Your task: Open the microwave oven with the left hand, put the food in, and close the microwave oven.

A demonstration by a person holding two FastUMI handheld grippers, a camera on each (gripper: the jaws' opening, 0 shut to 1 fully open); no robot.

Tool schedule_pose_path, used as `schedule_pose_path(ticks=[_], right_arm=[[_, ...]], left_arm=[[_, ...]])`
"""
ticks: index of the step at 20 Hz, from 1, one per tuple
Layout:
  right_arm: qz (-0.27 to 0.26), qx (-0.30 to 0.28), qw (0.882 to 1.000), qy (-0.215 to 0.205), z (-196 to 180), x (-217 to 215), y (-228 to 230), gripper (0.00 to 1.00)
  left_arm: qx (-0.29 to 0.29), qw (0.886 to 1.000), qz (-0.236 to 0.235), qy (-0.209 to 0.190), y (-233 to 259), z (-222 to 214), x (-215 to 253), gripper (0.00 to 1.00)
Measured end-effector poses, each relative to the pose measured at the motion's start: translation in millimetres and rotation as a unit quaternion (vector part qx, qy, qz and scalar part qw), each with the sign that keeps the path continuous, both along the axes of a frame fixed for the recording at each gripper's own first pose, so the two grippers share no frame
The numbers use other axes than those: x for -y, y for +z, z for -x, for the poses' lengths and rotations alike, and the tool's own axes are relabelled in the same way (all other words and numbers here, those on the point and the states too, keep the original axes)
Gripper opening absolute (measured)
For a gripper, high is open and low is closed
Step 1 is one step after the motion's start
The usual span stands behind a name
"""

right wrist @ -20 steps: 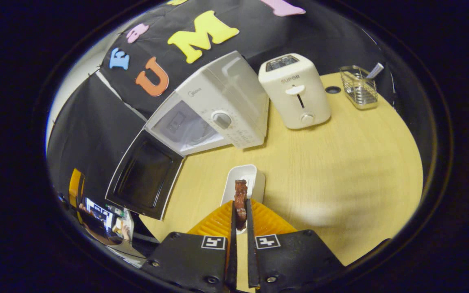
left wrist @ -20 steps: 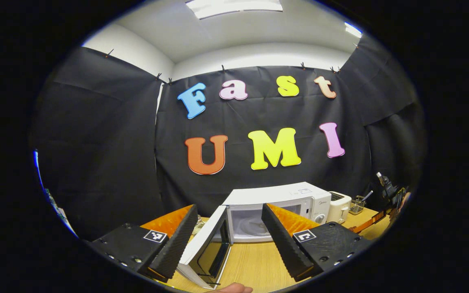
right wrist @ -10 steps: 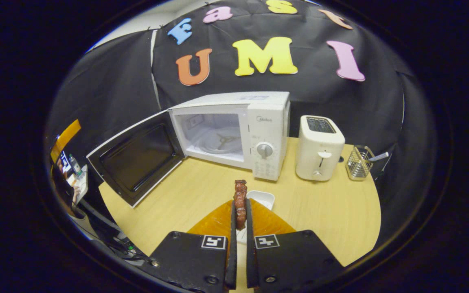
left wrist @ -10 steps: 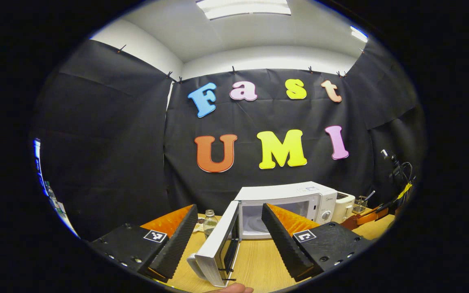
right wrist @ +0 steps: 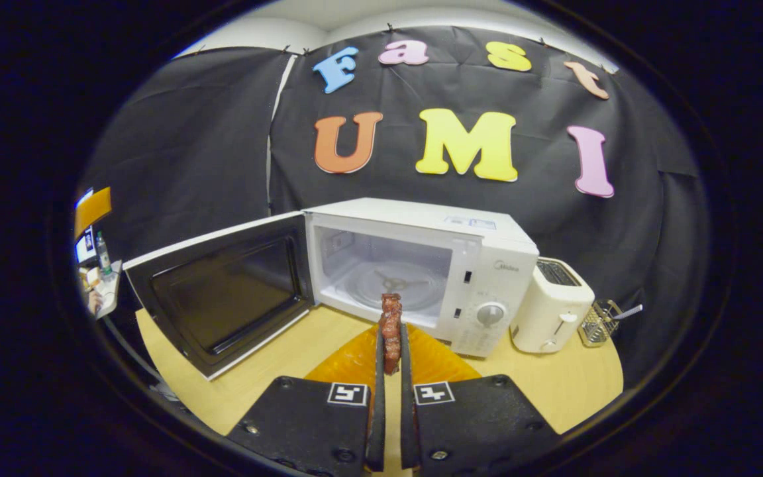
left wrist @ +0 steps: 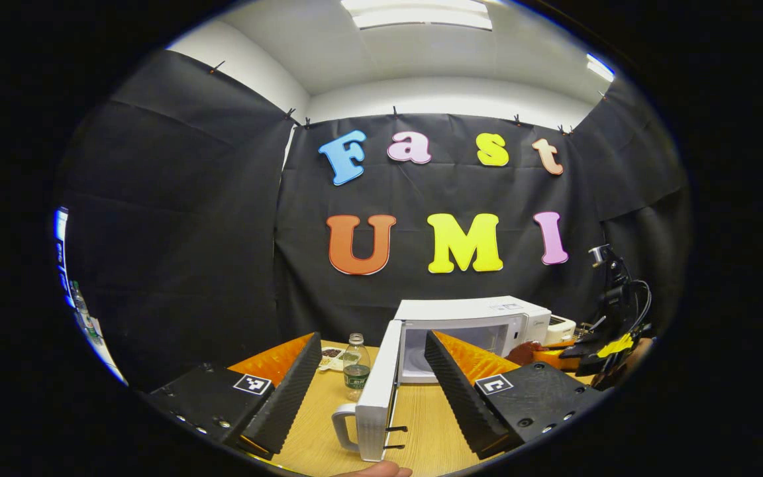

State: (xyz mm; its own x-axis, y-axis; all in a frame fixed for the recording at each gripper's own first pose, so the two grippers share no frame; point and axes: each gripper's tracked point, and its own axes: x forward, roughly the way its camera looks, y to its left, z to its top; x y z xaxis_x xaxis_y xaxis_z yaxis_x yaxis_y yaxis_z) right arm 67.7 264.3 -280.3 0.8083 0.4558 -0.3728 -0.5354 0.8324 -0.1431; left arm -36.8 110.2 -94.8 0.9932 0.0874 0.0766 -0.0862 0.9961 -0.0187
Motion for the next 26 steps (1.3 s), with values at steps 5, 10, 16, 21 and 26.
schedule_pose_path(ticks=[5,10,16,21,26], right_arm=[[-0.026,0.033,0.999,-0.009,-22.2,-43.8,-5.3,0.12],[-0.064,0.035,0.996,-0.057,-62.3,-76.6,-28.6,0.12],[-0.070,0.037,0.992,-0.095,-119.4,-118.7,-53.5,0.12],[-0.216,-0.073,0.967,-0.117,-151.3,-148.3,-72.6,0.13],[-0.325,-0.133,0.913,-0.208,-184.0,-135.1,-103.0,0.12]], left_arm=[[-0.002,1.000,0.006,-0.007,-0.7,7.7,-3.8,0.96],[0.002,1.000,-0.001,-0.020,2.2,8.3,-0.4,0.96],[-0.012,0.999,0.001,-0.049,-7.6,-0.5,8.2,0.96],[-0.030,0.998,0.013,-0.045,-17.8,-4.4,-7.7,0.96],[-0.050,0.997,0.035,-0.052,-30.9,-6.3,-12.3,0.94]])
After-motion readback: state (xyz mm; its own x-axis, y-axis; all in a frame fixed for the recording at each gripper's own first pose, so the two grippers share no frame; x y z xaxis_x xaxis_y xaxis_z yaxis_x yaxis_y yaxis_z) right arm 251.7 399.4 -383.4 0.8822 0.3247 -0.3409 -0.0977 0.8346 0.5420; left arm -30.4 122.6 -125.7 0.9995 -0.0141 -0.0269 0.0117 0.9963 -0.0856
